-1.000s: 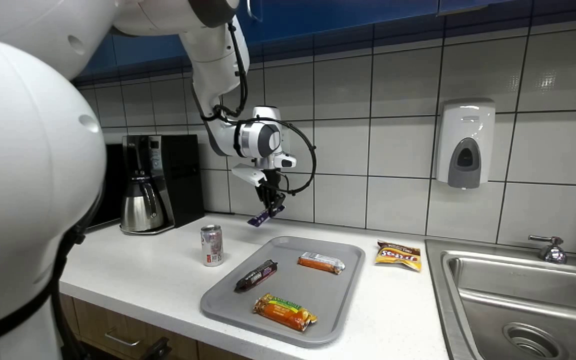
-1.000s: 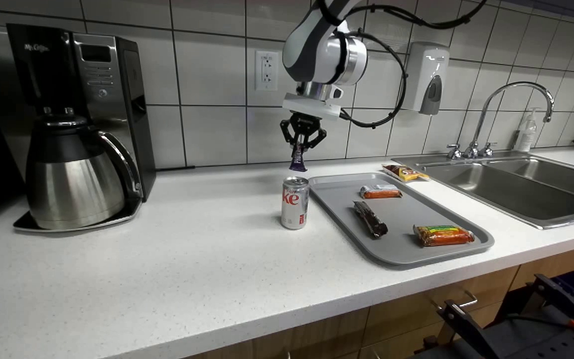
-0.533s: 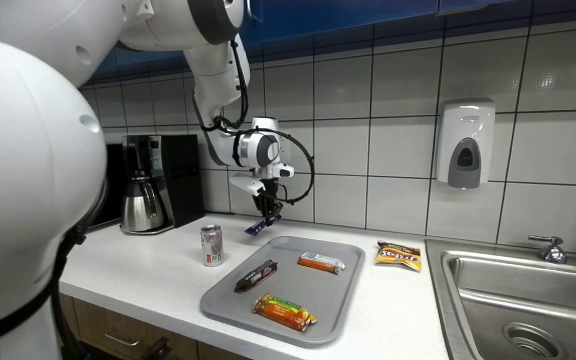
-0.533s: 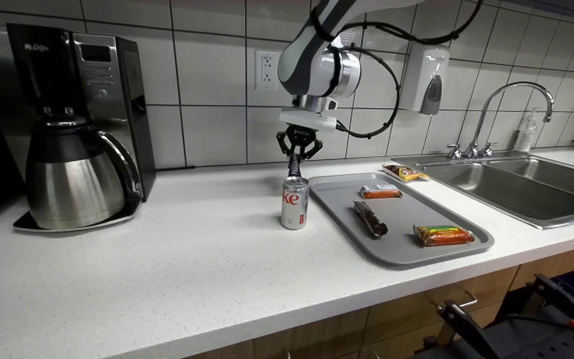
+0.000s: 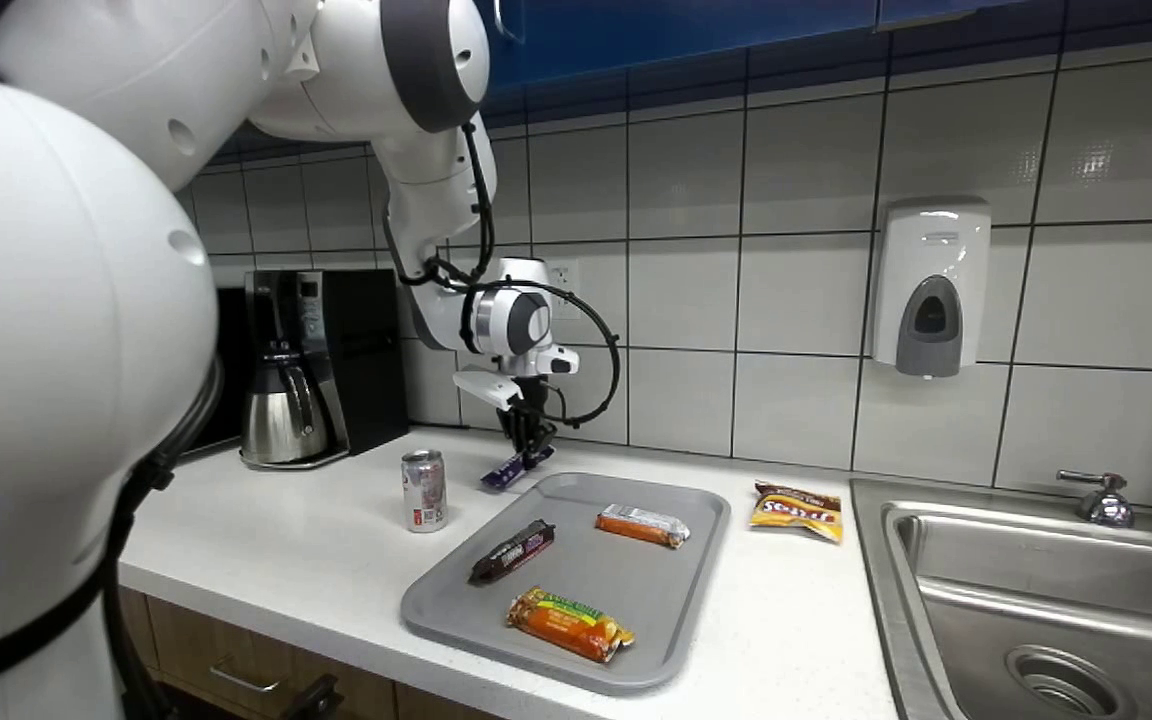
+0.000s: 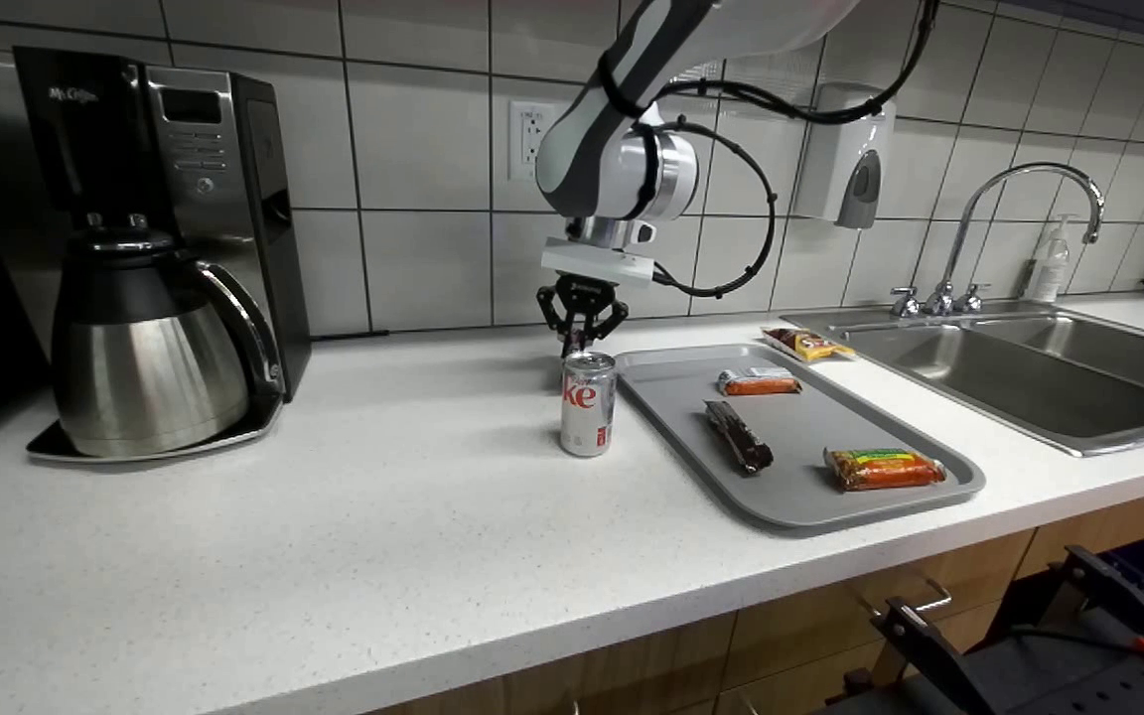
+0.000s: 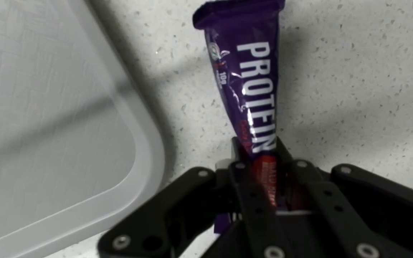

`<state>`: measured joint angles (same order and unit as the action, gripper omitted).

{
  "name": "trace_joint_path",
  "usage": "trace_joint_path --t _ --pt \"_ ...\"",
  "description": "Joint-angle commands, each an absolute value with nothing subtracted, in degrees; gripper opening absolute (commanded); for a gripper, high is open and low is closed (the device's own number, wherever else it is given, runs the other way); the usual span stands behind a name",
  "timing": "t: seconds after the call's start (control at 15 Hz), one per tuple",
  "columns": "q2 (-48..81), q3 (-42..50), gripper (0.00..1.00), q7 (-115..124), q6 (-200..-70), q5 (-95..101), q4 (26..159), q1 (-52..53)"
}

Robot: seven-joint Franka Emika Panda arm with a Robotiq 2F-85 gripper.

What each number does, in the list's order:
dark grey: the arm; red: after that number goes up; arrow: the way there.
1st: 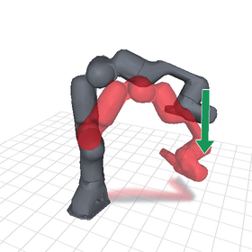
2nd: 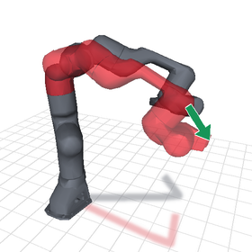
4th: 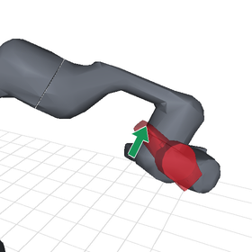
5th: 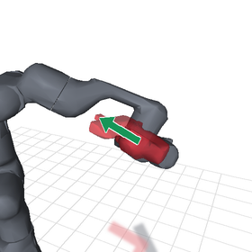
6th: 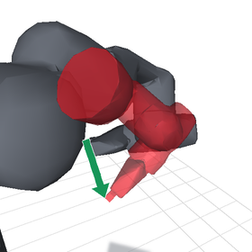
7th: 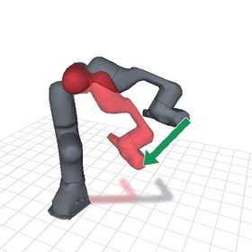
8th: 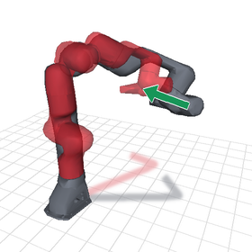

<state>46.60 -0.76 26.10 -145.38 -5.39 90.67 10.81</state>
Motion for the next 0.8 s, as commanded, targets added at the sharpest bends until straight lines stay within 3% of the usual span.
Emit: trace_joint_path --t 0.0,0.53,0.73 --pt "48.51 -0.70 0.41 24.82 -142.32 -6.16 86.99 10.88" --pt "47.16 -0.62 0.97 24.89 -142.91 -6.38 87.13 10.61" --pt "45.89 -0.37 1.00 24.87 -143.30 -6.49 88.03 10.22"
